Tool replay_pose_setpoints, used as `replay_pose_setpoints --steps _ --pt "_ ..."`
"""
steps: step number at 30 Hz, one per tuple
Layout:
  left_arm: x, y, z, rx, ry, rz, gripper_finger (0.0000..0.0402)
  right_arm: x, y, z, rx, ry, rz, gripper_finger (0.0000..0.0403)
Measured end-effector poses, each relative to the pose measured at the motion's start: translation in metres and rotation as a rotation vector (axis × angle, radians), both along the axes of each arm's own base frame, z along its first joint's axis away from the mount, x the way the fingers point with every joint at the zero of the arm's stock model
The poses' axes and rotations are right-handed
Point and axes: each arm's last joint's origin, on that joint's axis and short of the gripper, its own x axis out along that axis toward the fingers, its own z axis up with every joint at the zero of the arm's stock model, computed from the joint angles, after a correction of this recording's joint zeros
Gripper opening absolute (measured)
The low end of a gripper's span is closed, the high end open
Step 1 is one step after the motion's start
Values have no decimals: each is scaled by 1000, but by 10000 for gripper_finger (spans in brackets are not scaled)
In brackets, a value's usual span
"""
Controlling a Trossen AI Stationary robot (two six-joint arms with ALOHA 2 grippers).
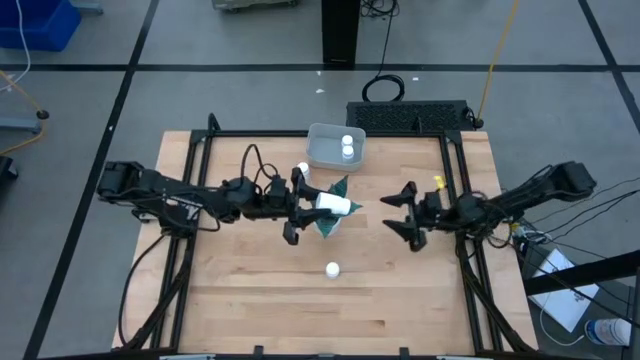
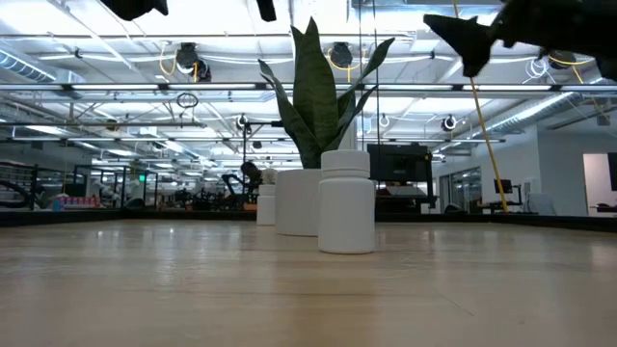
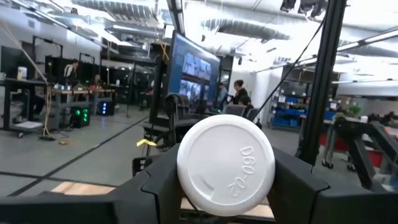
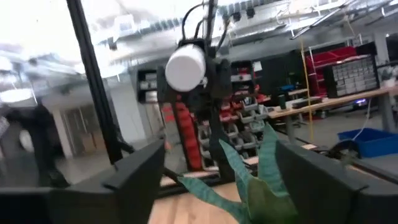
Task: Pick and place pill bottles into a basket
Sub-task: Put the white medicine bottle into the gray bin
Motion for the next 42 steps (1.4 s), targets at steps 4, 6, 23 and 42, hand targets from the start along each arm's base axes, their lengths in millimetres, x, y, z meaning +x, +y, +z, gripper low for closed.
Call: replay_pose_setpoints --steps 4,6,23,42 --pt "1 -7 -3 20 5 5 185 23 5 10 -64 15 -22 338" --pt "0 -11 -2 26 3 13 185 31 7 13 -85 3 -32 343" --pt "-2 -30 -5 78 39 25 190 90 21 30 -141 -17 -78 345" --pt "-3 -36 -5 107 31 15 187 95 28 36 -203 12 -49 345"
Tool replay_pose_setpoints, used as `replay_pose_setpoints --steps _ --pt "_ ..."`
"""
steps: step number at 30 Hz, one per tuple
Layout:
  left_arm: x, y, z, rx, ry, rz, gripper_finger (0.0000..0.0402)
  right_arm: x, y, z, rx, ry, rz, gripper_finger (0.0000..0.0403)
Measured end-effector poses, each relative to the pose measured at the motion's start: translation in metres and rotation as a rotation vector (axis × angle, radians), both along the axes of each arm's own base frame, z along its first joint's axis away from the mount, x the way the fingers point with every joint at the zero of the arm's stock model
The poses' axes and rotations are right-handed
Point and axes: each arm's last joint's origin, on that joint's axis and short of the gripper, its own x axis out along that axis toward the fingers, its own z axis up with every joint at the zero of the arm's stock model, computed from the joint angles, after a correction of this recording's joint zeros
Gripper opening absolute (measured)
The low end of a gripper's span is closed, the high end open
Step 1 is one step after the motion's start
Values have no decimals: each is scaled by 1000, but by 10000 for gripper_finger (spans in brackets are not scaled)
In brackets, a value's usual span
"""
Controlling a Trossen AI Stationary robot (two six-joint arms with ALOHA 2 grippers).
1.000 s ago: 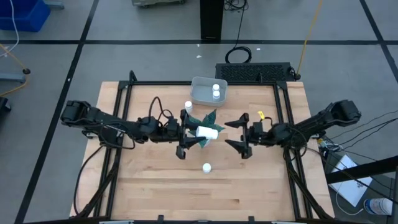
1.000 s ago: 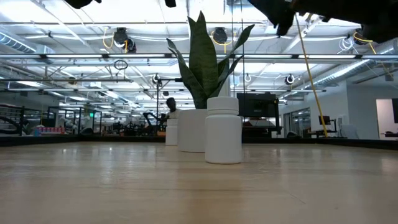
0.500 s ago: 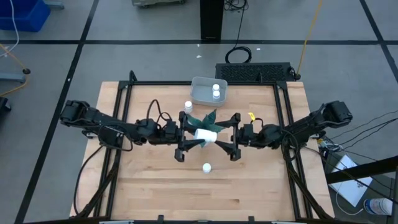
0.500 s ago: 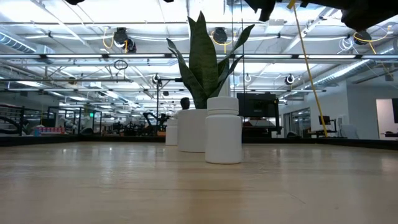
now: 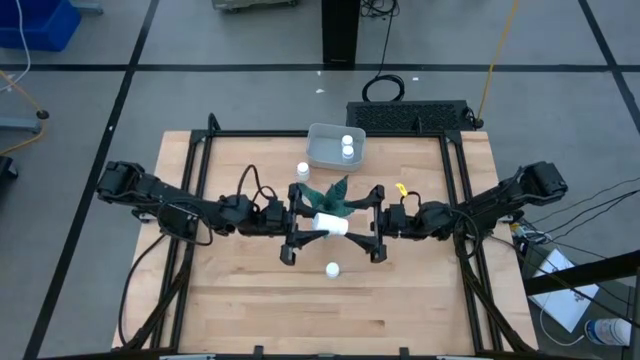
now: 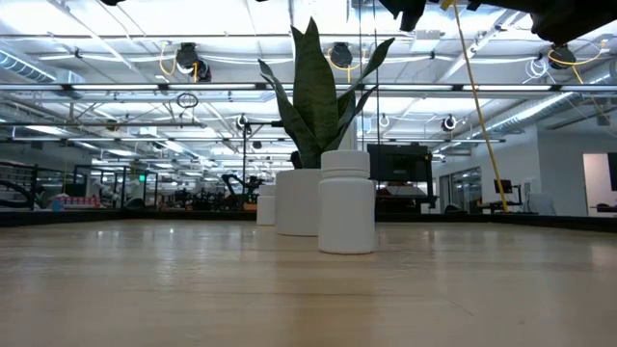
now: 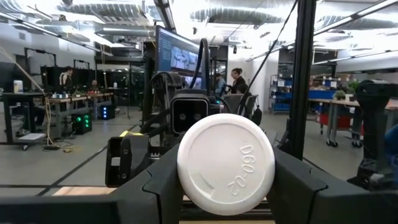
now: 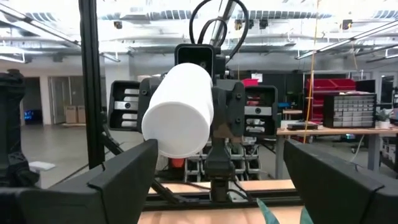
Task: Pick and place pill bottles into a basket
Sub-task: Put the white medicine bottle into the gray bin
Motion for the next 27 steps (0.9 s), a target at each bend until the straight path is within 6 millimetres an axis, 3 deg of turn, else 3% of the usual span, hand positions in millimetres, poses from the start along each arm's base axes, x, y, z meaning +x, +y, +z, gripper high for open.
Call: replay_pose_setpoints --steps 10,27 --pt "1 1 -2 17 7 16 186 2 4 -10 -26 97 14 345" --pt "1 -1 -3 24 21 -5 185 0 5 -1 -34 14 62 345"
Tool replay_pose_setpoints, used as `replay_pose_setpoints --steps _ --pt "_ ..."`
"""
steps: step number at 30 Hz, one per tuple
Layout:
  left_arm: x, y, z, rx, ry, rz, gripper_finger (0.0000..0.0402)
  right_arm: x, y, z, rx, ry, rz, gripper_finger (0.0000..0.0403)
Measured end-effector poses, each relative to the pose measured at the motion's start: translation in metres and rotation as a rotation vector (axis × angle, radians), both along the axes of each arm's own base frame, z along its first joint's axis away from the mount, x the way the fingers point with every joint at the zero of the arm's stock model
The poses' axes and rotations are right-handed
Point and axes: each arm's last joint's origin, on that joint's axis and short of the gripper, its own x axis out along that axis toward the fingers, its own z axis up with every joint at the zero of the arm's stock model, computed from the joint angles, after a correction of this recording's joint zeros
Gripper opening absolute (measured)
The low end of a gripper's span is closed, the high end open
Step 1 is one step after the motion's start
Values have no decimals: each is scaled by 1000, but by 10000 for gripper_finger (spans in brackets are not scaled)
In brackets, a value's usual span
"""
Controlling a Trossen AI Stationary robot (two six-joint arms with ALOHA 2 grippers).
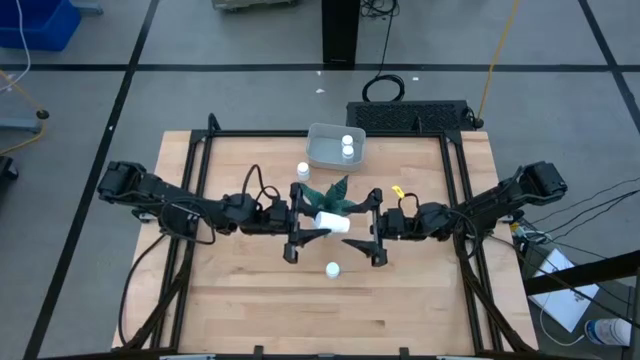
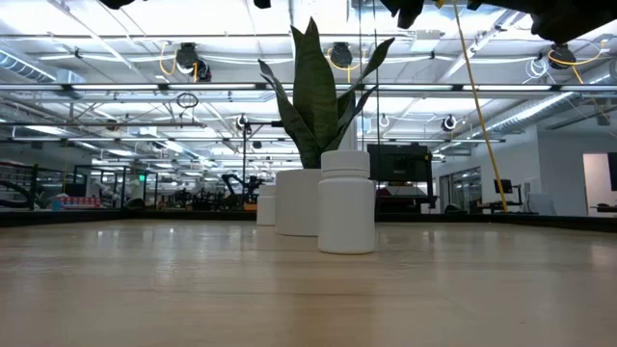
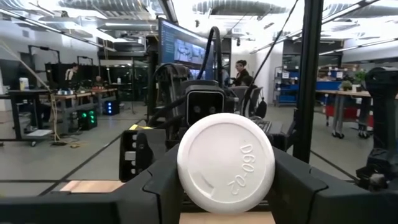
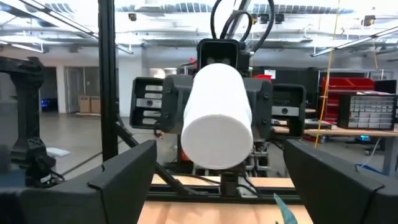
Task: Pick and place pill bottles into a basket
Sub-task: Put the white medicine bottle into the gray bin
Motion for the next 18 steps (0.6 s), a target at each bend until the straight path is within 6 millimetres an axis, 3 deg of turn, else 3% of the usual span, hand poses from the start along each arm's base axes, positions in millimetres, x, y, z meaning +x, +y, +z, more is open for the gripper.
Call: replay_pose_setpoints --steps 18 --pt "0 0 0 -3 6 14 185 2 -14 4 63 -43 -29 345"
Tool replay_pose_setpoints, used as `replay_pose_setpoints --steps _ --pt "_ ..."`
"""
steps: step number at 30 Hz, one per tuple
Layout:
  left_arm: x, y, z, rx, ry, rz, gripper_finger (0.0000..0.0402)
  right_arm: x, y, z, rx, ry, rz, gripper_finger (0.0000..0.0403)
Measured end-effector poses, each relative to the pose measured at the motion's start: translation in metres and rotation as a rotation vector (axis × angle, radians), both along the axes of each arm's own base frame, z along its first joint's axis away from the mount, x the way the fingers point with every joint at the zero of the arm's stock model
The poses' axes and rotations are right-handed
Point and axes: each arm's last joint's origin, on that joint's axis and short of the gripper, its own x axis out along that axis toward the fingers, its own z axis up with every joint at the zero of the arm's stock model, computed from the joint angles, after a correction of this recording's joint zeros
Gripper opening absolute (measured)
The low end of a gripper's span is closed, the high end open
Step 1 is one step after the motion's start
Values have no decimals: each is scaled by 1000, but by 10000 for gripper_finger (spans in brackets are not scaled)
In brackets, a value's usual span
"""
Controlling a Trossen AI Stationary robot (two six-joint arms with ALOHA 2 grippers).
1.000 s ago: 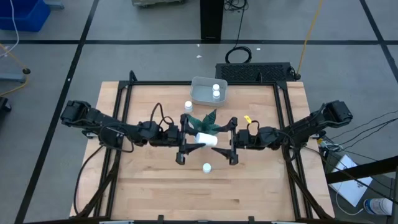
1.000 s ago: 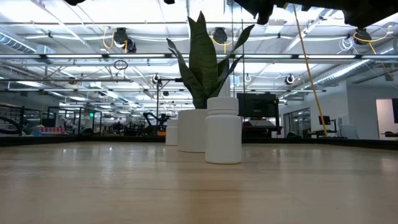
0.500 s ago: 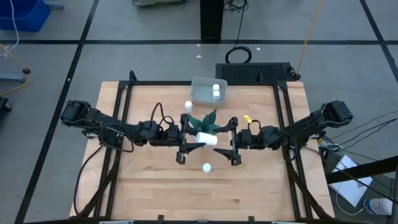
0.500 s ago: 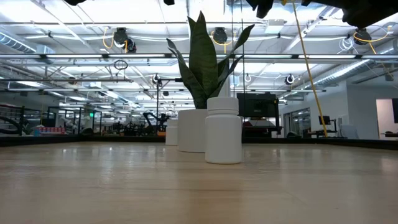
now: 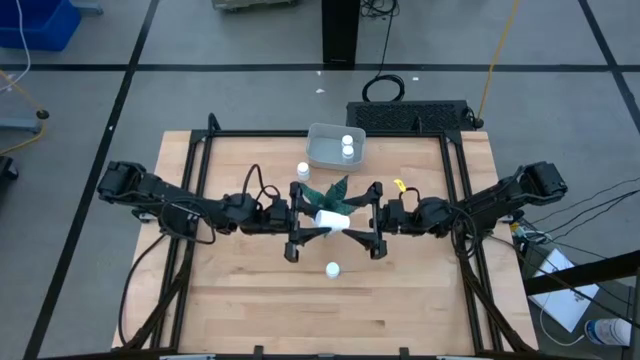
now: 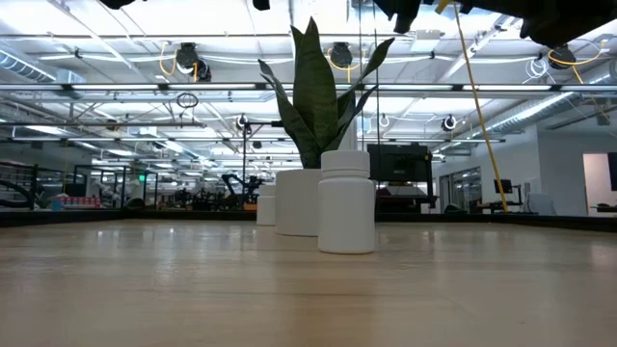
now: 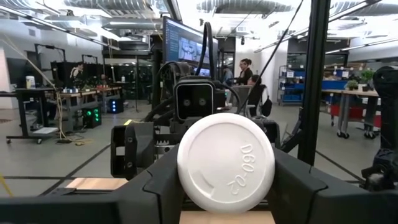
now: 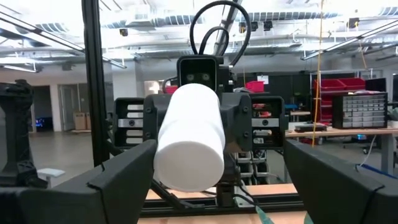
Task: Pick and place pill bottles into a basket
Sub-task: Put the white medicine bottle into the gray bin
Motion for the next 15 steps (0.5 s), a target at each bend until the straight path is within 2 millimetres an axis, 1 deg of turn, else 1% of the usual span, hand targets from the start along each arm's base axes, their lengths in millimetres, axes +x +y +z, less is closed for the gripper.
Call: replay_pose_setpoints --steps 4,8,11,15 --pt "0 0 0 4 0 1 190 1 0 0 14 14 5 345" --pt "0 2 0 2 0 0 185 1 0 0 11 16 9 339" --pt "0 1 0 2 1 -6 185 2 0 0 0 14 40 319" --pt "0 2 0 1 2 -2 192 2 0 0 -11 13 43 279"
